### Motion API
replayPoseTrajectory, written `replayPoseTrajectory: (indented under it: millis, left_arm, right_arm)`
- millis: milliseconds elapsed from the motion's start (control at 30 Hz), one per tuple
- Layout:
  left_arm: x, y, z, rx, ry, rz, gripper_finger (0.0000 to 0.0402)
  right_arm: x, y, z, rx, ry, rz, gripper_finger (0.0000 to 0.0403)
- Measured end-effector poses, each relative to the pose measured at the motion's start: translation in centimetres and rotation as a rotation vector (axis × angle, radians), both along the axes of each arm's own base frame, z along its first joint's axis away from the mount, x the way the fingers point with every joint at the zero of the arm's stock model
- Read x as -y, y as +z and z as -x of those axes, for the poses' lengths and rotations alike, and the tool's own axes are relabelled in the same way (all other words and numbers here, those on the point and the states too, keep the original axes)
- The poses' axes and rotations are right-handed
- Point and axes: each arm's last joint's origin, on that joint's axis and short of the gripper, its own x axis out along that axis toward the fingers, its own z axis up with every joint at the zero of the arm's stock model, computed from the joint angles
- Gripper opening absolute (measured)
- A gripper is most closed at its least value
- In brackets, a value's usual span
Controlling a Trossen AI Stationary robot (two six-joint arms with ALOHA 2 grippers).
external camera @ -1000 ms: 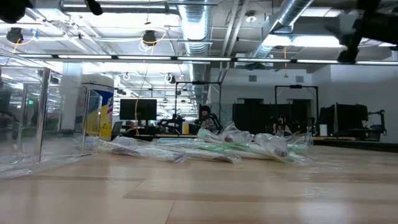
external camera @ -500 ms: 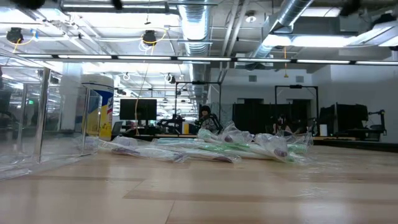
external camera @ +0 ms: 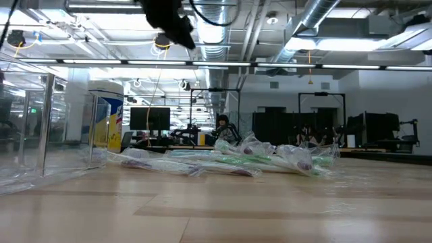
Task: Pick & Place toothbrushing station
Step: Put the blue mouthwash into the transparent organizer
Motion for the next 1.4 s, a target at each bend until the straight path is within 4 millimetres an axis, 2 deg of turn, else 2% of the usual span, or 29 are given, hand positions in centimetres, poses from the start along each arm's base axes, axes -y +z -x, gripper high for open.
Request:
replayPoseTrajectory:
  millis: [67,133,333,533,767,1000,1400]
  left_arm:
    - [0.4,-1.3,-0.8,-0.062,-0.034,-0.111,0.0134]
    - [0.3,-2.8,-1.7,-0.113,-0.037,-0.15,0.0146]
    - [-1.1,-6.7,-4.2,-0.175,-0.024,-0.1,0.0171]
    - [-1.5,-8.8,-6.2,-0.127,-0.026,-0.073,0.0177]
    - [-1.8,-11.6,-7.2,-0.186,0.04,0.003,0.0177]
    - [-2.0,-13.3,-8.2,-0.17,0.062,0.053,0.0177]
    - [-2.2,-17.1,-8.7,-0.265,0.077,0.1,0.0177]
  right_arm:
    - [-0.1,0.8,0.6,0.009,0.0,0.002,0.0175]
    - [-0.2,1.4,1.1,0.032,-0.002,0.005,0.0177]
    - [-0.3,1.7,2.1,0.072,-0.002,-0.023,0.0176]
    - [-0.4,1.6,2.4,0.067,-0.001,-0.038,0.0178]
    - [-0.4,1.6,2.3,0.065,0.003,-0.038,0.0176]
    - [-0.3,1.6,2.0,0.064,0.007,-0.038,0.0177]
    - [-0.3,1.6,2.0,0.074,0.01,-0.052,0.0174]
